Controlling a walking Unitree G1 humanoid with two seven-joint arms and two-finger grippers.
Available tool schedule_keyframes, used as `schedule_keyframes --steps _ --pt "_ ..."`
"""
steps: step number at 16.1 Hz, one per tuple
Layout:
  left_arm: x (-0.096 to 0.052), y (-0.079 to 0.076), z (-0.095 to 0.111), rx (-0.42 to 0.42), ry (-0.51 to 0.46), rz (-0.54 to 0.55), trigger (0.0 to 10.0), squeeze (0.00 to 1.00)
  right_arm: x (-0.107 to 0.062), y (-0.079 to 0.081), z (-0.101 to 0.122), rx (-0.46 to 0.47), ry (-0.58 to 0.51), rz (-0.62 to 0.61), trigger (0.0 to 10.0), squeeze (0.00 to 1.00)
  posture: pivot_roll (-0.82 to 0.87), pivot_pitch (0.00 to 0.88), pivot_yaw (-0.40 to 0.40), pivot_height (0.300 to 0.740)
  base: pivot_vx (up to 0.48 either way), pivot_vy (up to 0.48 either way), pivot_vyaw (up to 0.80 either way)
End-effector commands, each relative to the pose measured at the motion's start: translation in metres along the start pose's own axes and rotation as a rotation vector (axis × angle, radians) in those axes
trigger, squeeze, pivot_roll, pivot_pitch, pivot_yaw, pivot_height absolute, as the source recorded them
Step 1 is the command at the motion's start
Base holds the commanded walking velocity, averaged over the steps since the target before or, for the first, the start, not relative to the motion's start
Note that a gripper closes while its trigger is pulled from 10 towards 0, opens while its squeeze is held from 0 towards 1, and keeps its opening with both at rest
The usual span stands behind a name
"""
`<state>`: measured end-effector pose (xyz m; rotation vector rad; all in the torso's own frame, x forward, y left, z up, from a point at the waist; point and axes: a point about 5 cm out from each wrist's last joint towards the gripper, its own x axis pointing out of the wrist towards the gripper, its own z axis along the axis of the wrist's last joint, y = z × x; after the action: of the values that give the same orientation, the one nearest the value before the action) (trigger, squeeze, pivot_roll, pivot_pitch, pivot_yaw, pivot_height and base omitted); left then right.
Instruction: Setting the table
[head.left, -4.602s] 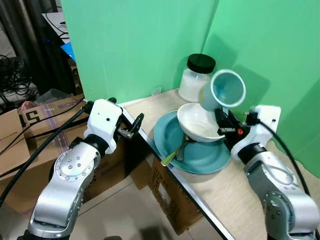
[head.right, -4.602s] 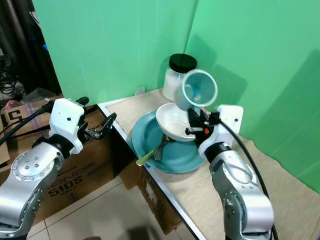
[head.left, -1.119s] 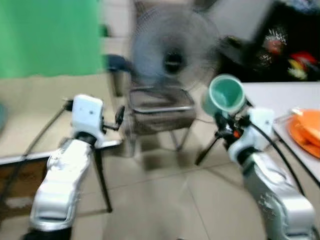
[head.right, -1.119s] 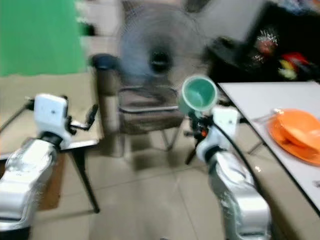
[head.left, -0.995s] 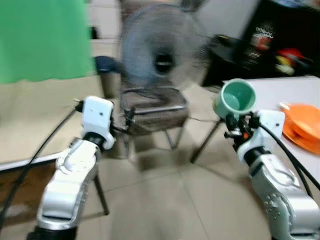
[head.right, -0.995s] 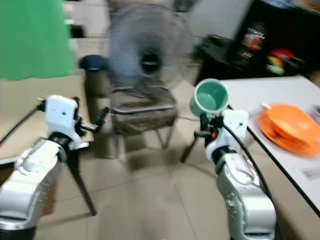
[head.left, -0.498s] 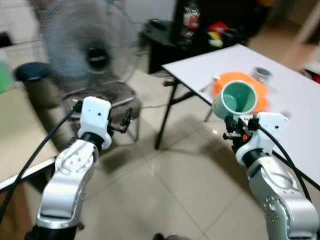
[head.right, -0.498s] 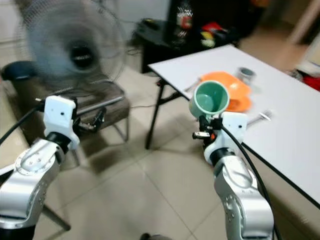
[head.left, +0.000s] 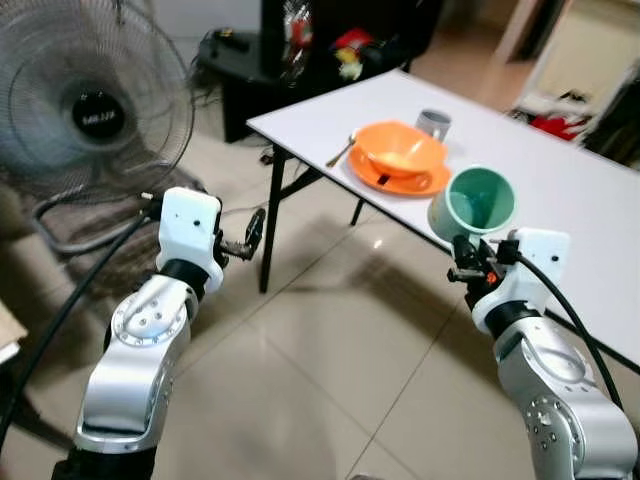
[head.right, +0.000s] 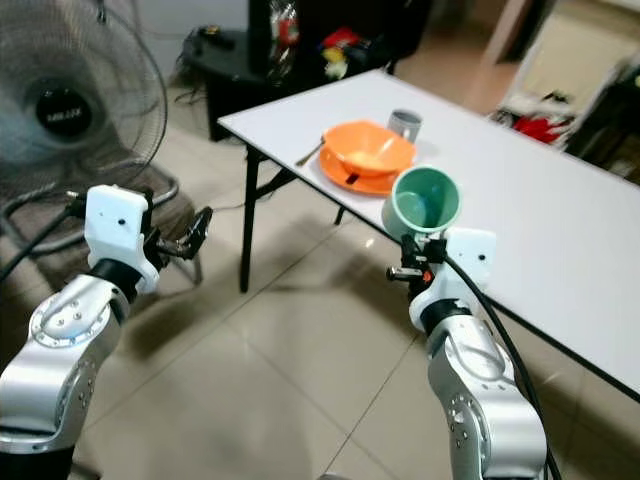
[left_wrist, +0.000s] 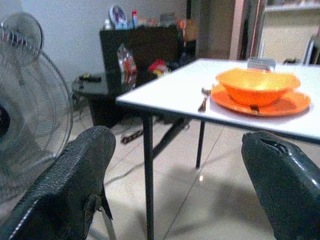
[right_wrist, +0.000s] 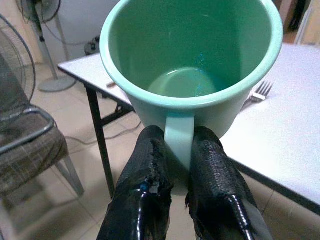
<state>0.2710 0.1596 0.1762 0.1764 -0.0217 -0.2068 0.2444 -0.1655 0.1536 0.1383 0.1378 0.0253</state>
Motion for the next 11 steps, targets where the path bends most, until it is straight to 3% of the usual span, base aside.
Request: schedule_keyframes --steps 1,3,5,11 --pt "-0.001 -0.002 0.003 -0.006 -0.017 -0.013 10.0 0.00 -0.001 -0.002 0.004 -0.013 -0.019 -0.008 10.0 0.00 0.07 0.000 -0.108 0.740 0.000 0.000 -0.80" --pt "0.003 -0.002 0.007 -0.025 -0.035 -0.016 10.0 0.00 0.009 -0.002 0.008 -0.017 -0.027 -0.011 10.0 0.00 0.07 0.000 -0.115 0.740 0.000 0.000 -0.80" --pt "0.003 -0.003 0.005 -0.028 -0.026 -0.028 10.0 0.00 0.007 -0.002 0.009 -0.024 -0.035 -0.013 10.0 0.00 0.06 0.000 -0.103 0.740 0.000 0.000 -0.80" --pt "0.005 -0.006 0.005 -0.021 -0.025 -0.057 10.0 0.00 0.005 -0.005 0.008 -0.033 -0.033 -0.030 10.0 0.00 0.06 0.000 -0.094 0.740 0.277 0.000 -0.80"
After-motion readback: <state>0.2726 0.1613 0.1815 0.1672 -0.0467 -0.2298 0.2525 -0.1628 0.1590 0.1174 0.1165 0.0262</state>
